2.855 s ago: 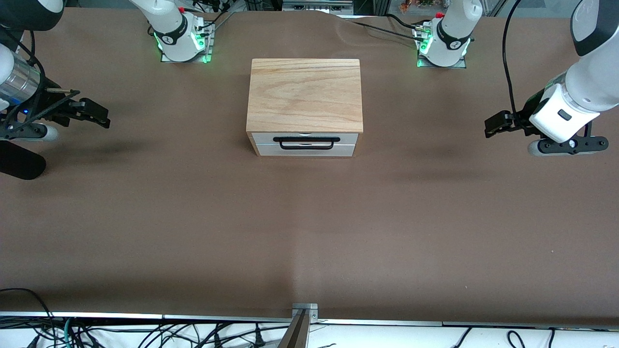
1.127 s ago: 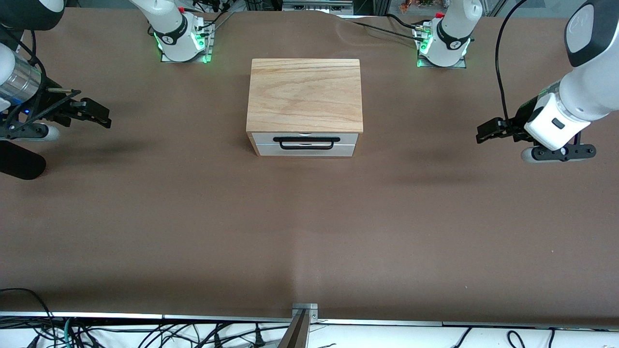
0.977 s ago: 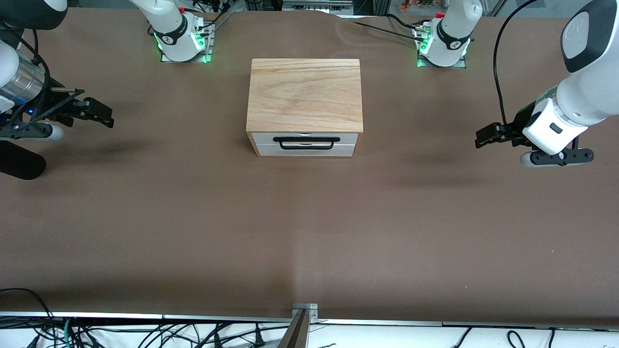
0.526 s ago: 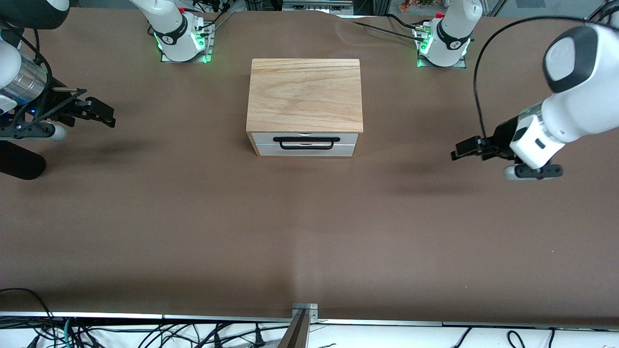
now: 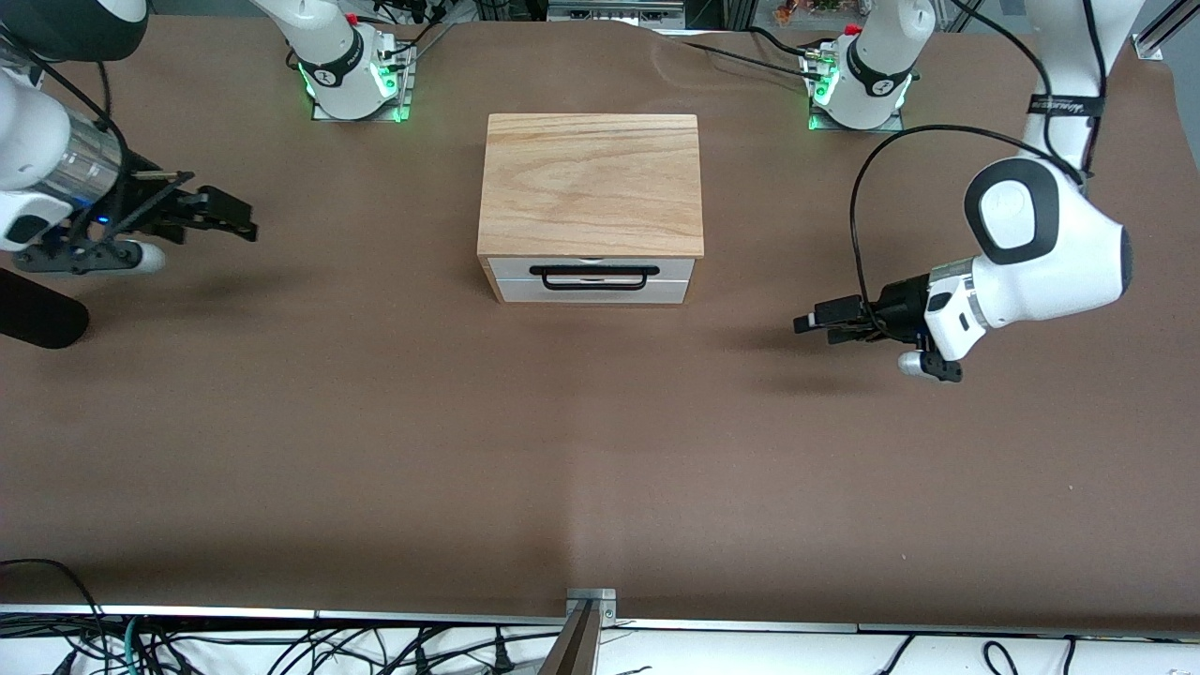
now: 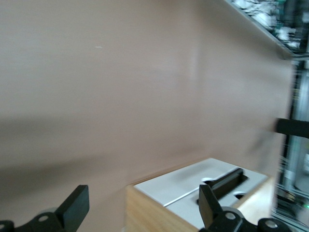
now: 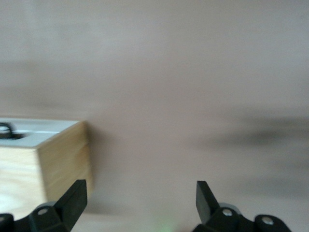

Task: Pull top drawer with both arms simultaneously
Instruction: 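Move the left gripper and the right gripper toward the black drawer handle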

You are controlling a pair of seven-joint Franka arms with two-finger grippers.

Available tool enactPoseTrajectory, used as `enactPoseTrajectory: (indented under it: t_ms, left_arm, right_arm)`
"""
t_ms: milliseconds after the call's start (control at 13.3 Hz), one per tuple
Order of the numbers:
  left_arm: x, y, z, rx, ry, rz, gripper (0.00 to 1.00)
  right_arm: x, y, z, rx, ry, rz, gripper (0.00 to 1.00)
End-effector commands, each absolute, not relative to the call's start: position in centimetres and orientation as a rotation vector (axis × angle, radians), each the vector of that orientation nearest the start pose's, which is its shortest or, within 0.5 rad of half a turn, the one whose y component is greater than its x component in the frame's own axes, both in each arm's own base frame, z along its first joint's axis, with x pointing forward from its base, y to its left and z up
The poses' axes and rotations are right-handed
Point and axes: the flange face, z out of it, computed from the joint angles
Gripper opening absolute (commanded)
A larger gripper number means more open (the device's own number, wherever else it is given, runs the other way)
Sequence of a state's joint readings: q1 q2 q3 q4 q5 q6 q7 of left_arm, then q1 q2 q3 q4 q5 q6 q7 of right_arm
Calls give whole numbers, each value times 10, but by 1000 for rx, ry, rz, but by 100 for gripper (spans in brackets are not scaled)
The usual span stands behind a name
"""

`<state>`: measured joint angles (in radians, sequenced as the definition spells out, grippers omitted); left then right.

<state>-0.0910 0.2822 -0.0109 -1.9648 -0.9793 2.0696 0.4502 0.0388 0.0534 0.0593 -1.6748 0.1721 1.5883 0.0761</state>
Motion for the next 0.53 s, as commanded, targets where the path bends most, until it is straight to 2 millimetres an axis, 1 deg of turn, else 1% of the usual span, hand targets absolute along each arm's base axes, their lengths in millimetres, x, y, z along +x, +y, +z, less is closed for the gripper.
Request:
enactPoseTrajectory:
  t_ms: [0,75,150,225,301,376,451]
  left_arm:
    - [579,-109,293,2176,-69,57,100]
    - [575,-113,277,2112,-108,85,100]
    - [569,-118,258,2051,-152,81,100]
    - [565,-123,245,1996,-164,79,100]
    - [560,-129,233,1934,-142,68,100]
    - [558,-134,225,1862,-95,71,100]
    - [556,-140,216,1804,-92,90,100]
  right_arm:
    - [566,87,513,-2840,6,339,100]
    - [573,92,494,-2786,24,384,100]
    - [580,103,479,-2695,48,413,100]
    - [586,114,463,-2584,80,452,100]
    - [593,125,444,-2447,125,500,100]
    - [598,132,428,-2365,142,529,100]
    - [601,136,410,-2321,110,537,100]
